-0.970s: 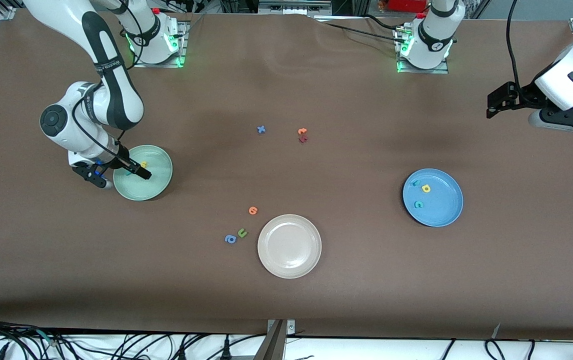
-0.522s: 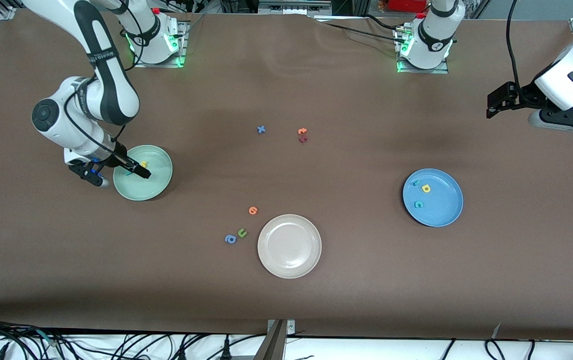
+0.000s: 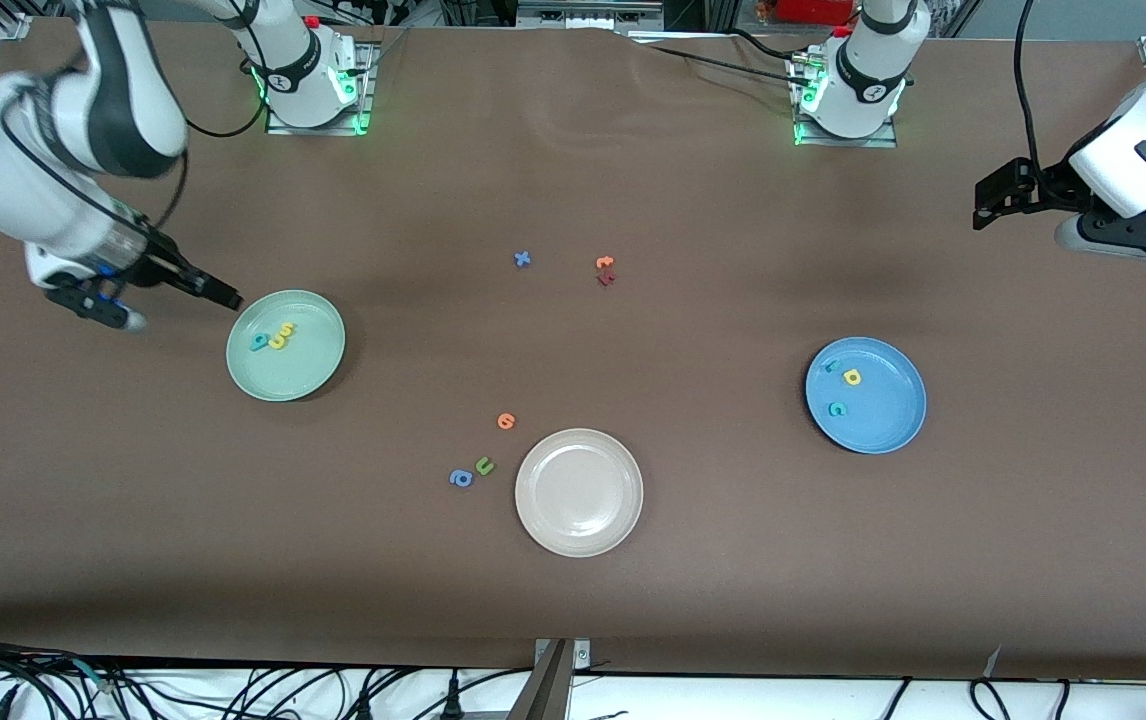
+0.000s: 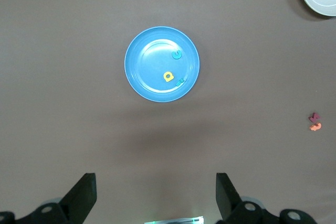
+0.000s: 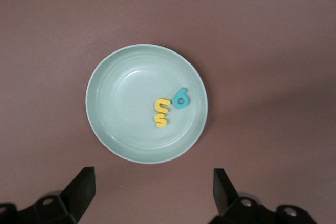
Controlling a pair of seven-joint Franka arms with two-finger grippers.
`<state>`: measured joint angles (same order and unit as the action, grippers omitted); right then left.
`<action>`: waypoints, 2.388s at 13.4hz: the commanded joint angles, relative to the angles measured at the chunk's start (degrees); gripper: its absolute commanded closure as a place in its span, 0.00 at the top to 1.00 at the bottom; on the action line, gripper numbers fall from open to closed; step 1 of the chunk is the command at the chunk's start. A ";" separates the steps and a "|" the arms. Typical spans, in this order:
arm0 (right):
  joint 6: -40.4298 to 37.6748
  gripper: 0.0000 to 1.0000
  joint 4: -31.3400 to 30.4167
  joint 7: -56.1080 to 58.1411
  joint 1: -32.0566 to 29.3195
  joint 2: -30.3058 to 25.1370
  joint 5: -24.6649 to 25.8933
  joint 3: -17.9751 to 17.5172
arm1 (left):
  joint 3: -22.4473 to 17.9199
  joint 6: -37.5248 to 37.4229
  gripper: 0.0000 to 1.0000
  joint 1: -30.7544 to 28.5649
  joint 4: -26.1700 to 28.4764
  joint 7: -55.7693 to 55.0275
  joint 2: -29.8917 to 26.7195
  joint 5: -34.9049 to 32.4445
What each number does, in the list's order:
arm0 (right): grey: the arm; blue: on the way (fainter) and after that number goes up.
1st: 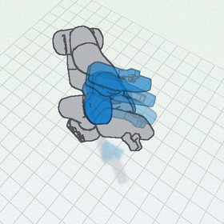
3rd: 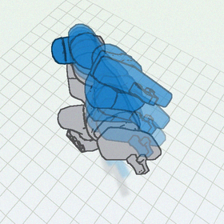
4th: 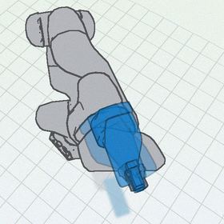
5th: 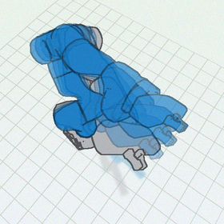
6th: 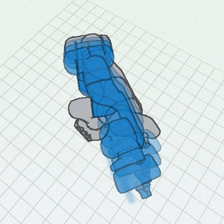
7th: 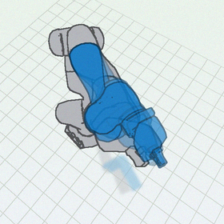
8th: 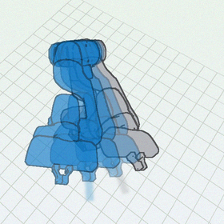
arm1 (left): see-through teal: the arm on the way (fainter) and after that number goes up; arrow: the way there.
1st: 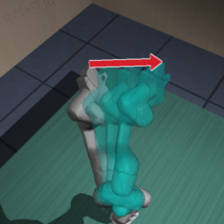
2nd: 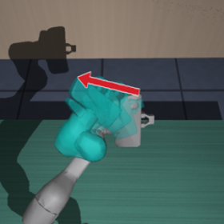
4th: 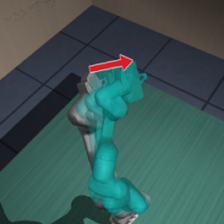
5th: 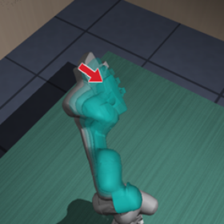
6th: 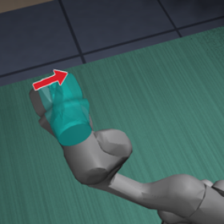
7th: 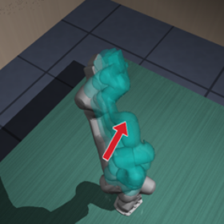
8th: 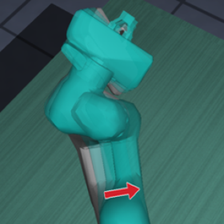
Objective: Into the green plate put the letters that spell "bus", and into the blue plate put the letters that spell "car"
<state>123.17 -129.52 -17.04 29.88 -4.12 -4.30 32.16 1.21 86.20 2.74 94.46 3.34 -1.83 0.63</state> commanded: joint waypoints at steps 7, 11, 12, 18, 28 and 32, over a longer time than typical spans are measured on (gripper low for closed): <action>-3.37 0.99 -1.26 -0.54 -0.34 -5.45 2.46 0.62 | -0.07 -1.47 1.00 0.60 -1.56 -0.62 0.51 -0.98; -4.17 0.99 -0.91 -0.54 -0.43 -6.43 2.46 0.71 | 0.19 -1.38 1.00 0.69 -1.56 -1.85 0.60 -0.89; -4.25 0.99 -0.56 -0.54 -0.43 -6.43 2.46 0.63 | 0.28 -1.38 1.00 0.69 -1.56 -2.02 0.51 -0.89; -13.63 0.99 6.72 -0.45 -0.70 -6.43 5.01 0.71 | 0.28 -1.29 1.00 0.69 -1.56 -2.99 0.68 -0.89; -35.70 0.99 34.84 1.99 -3.14 -1.44 7.65 -3.31 | 0.28 -1.03 1.00 0.69 -1.47 -2.99 0.77 -0.80; -39.50 0.99 42.41 8.66 -22.79 4.73 7.38 -20.94 | 0.28 -0.94 1.00 0.69 -1.47 -2.99 0.86 -0.71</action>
<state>86.34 -92.50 -12.96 16.48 -3.76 2.88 18.76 1.47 85.98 3.12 94.44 0.99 -1.74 0.63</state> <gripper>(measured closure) 0.009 0.000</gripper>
